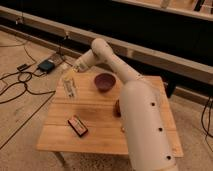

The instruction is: Stand the bottle upright

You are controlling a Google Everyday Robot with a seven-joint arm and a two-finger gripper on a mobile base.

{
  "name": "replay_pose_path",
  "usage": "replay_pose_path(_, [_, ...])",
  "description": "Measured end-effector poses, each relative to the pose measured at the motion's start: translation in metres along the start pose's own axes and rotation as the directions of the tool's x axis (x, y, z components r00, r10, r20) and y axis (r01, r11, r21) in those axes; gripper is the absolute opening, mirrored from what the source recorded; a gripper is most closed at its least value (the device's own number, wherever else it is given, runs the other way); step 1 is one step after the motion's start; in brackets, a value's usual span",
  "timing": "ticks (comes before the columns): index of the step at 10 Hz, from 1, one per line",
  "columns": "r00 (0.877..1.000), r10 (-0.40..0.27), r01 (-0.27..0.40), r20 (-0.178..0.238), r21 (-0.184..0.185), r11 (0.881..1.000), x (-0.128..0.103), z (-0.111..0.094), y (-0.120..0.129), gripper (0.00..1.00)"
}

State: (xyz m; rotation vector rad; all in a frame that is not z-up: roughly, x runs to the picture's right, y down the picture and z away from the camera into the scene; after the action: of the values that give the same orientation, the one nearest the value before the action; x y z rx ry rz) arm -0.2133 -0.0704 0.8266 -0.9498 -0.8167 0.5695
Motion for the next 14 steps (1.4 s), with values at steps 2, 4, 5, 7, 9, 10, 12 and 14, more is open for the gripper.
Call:
replay_pose_path(2, [1.0,0.0,0.0,0.0,0.0,1.0,0.0,0.0,0.0,0.0])
replay_pose_path(4, [1.0,0.0,0.0,0.0,0.0,1.0,0.0,-0.001,0.0,0.0])
replay_pose_path(5, [1.0,0.001,-0.001,0.0,0.001,1.0,0.001,-0.001,0.0,0.0])
replay_pose_path(7, [1.0,-0.009,0.009,0.001,0.012,1.0,0.003,0.0,-0.002,0.0])
replay_pose_path(9, [0.998,-0.059,0.057,0.014,0.082,0.995,0.006,0.003,-0.015,0.0])
replay_pose_path(10, [0.996,-0.092,0.089,0.018,0.123,0.988,0.006,0.004,-0.02,0.0])
replay_pose_path(12, [0.991,-0.132,0.126,0.02,0.171,0.977,0.009,0.005,-0.021,0.0])
replay_pose_path(14, [0.989,-0.148,0.14,0.027,0.202,0.969,0.014,0.006,-0.017,0.0])
